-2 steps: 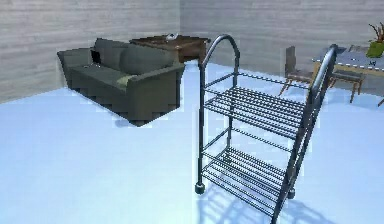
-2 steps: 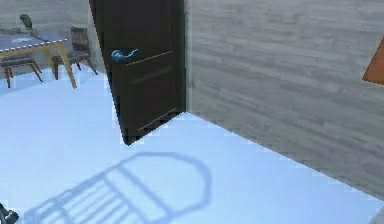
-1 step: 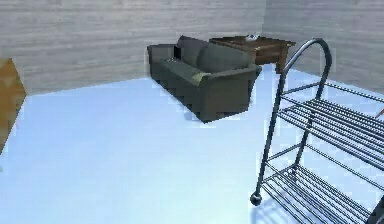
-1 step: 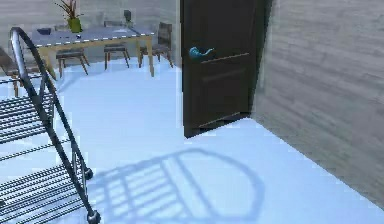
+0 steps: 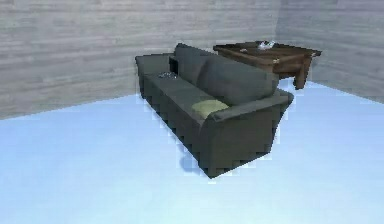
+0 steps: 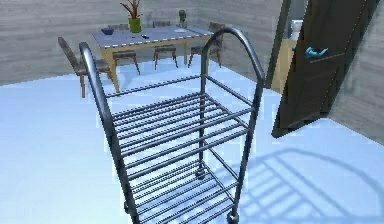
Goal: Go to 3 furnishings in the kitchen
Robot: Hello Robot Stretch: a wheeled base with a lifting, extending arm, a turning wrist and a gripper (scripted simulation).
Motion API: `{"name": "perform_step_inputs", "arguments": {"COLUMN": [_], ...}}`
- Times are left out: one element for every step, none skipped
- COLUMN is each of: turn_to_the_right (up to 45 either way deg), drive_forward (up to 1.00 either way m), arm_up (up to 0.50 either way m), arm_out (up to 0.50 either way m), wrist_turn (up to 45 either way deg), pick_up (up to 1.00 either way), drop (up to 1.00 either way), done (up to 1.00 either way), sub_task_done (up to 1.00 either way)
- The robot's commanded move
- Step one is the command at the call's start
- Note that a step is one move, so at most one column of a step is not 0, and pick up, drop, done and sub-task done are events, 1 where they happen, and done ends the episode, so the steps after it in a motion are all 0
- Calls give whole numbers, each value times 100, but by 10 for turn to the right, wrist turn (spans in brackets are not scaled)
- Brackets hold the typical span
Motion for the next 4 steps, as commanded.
{"name": "perform_step_inputs", "arguments": {"turn_to_the_right": [-60,0,180,0], "drive_forward": [0,5,0,40], "arm_up": [0,0,0,0], "arm_out": [0,0,0,0], "wrist_turn": [0,0,0,0], "pick_up": [0,0,0,0], "drop": [0,0,0,0], "done": [0,0,0,0], "sub_task_done": [0,0,0,0]}}
